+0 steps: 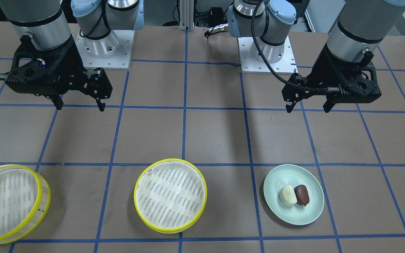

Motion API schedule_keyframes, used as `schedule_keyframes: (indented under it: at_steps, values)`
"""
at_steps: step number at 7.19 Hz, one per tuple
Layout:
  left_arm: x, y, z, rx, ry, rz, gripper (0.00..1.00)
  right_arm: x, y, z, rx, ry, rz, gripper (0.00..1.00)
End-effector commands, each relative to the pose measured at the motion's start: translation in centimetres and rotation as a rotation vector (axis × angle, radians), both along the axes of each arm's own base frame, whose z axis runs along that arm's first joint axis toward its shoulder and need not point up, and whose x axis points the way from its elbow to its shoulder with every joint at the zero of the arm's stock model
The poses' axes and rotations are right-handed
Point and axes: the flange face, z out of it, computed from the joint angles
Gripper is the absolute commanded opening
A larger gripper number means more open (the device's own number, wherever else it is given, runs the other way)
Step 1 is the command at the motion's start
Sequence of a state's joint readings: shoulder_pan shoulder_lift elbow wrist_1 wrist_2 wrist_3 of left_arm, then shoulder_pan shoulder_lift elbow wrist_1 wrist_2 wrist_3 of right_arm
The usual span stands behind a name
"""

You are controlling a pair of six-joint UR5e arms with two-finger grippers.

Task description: Stack buns with steamer

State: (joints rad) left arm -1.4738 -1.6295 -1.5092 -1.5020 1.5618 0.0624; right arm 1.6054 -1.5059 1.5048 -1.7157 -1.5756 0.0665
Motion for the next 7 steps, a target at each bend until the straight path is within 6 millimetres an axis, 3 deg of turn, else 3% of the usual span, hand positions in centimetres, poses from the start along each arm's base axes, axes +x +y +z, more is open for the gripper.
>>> schedule_keyframes:
  at_steps: [1, 2, 4, 5, 6, 7]
  values:
    - [0.8, -1.0, -2.0, 0.033, 0.003, -0.001, 1.00, -0.5, -0.4, -0.4, 0.006, -0.003, 0.002, 1.00]
    - [1.8, -1.9, -4.5, 0.059, 0.005, 0.017, 1.00, -0.8, -0.6, -0.5, 0.006, -0.003, -0.006, 1.00]
    - [2.6, -6.2, -12.6, -0.008, 0.000, 0.028, 1.00, -2.2, -1.0, -0.5, 0.008, -0.004, -0.029, 1.00]
    - [2.9, -7.9, -17.2, 0.014, 0.004, 0.039, 1.00, -3.4, -1.9, -1.5, 0.025, 0.008, -0.047, 1.00]
    - [3.0, -9.1, -20.4, 0.034, 0.009, 0.039, 0.98, -6.7, -3.4, -2.9, 0.050, 0.008, -0.068, 1.00]
    - [2.8, -9.6, -22.7, 0.065, 0.031, 0.035, 0.80, -12.0, -5.3, -4.8, 0.082, 0.005, -0.065, 1.00]
